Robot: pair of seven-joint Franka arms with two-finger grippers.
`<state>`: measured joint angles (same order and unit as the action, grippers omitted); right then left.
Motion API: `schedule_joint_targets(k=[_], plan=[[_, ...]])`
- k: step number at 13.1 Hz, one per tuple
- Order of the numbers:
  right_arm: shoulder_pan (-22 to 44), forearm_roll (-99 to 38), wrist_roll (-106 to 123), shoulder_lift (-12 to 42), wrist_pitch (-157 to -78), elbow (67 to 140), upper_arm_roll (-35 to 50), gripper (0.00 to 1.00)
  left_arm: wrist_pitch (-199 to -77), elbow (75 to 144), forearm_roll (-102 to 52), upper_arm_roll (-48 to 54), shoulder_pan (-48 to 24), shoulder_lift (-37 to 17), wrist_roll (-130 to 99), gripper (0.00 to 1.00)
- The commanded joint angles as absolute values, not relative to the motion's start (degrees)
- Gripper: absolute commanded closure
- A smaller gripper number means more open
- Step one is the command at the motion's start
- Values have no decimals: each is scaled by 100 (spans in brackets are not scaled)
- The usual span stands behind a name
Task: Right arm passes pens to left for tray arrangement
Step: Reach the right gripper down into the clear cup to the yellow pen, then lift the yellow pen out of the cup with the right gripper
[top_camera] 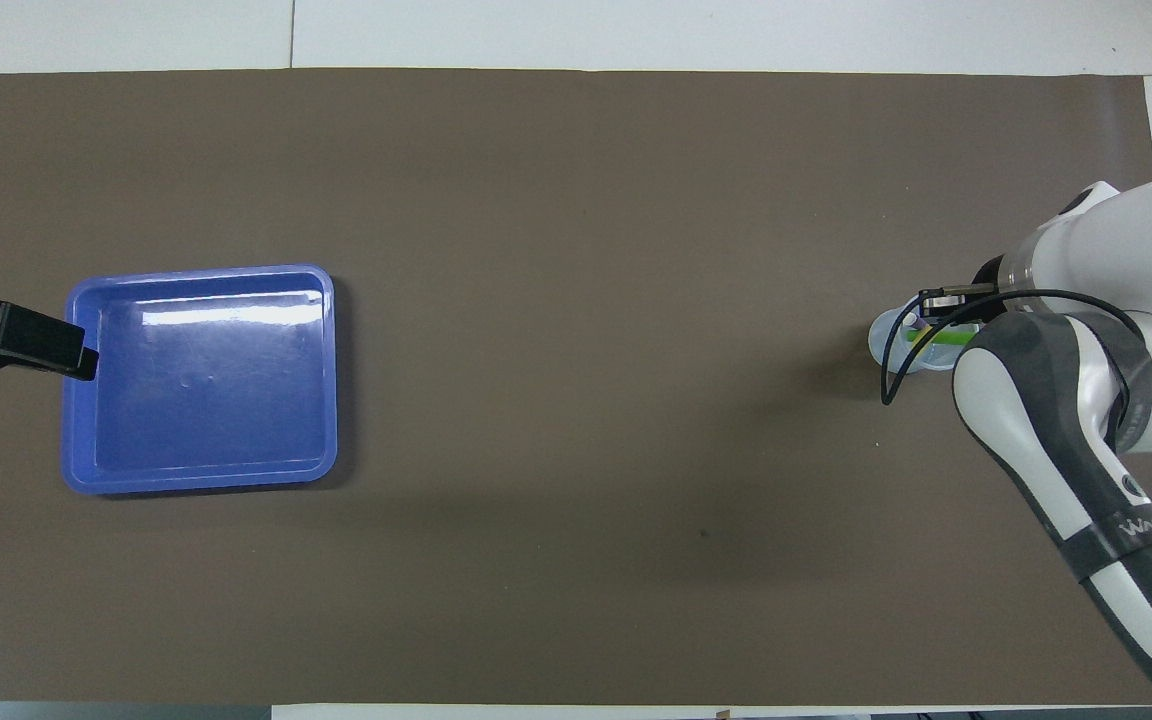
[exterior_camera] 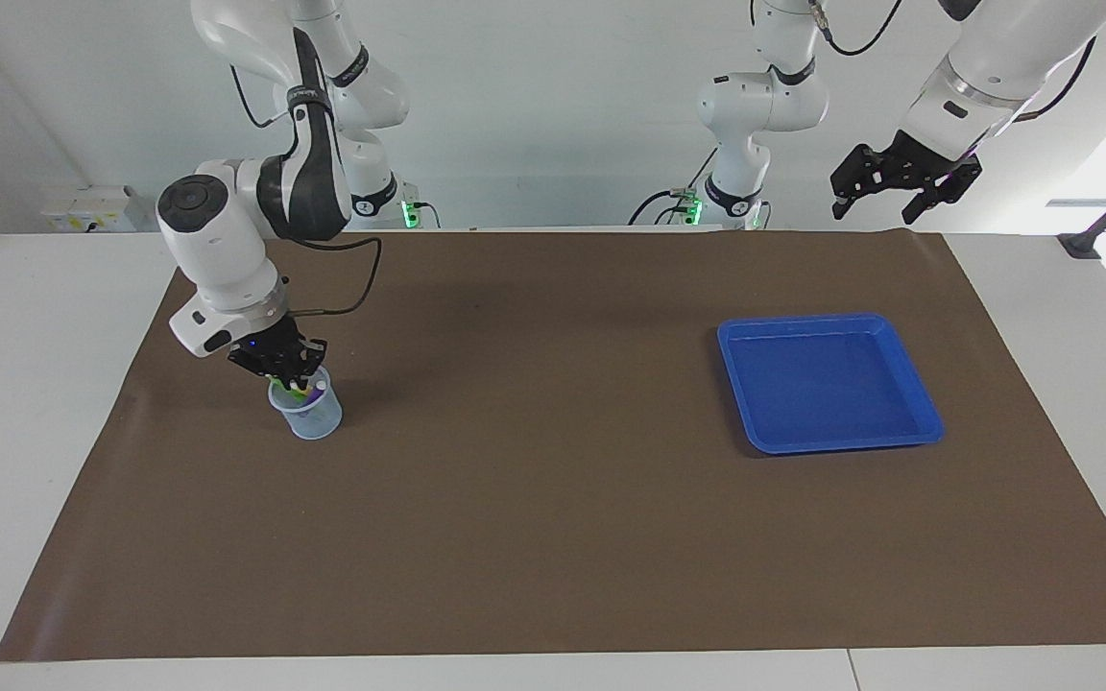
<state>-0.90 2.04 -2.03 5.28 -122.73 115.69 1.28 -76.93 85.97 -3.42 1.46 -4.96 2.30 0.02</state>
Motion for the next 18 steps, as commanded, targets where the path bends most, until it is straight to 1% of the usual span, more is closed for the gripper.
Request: schedule_joint_targets(k=[1,5,6,9,11,14,16,18], plan=[[-141,237,-97,142,-12287,11698,141,100,-7840,8894,-299,141,-519,431,18,0],[-149,237,-105,-412,-11805,11637,114,100,-7831,8903,-299,141,-475,431,9,0],[-141,237,-114,-483,-11673,11524,114,100,-7831,8921,-299,141,-475,448,9,0],[-132,106,-193,-431,-11268,11058,202,100,-7866,9114,-299,141,-475,545,9,0],[-106,-209,-595,-317,-11058,10759,421,100,-7901,9193,-299,141,-483,580,9,0],[-97,-1042,-2402,-185,-10907,10433,869,100,-7901,9211,-308,149,-501,589,0,0],[-79,-1955,-3781,-88,-10986,10258,1001,100,-7998,9220,-308,149,-510,589,-61,0],[-53,-2407,-4837,61,-11178,10047,1264,100,-8042,9220,-334,167,-545,589,-402,0]])
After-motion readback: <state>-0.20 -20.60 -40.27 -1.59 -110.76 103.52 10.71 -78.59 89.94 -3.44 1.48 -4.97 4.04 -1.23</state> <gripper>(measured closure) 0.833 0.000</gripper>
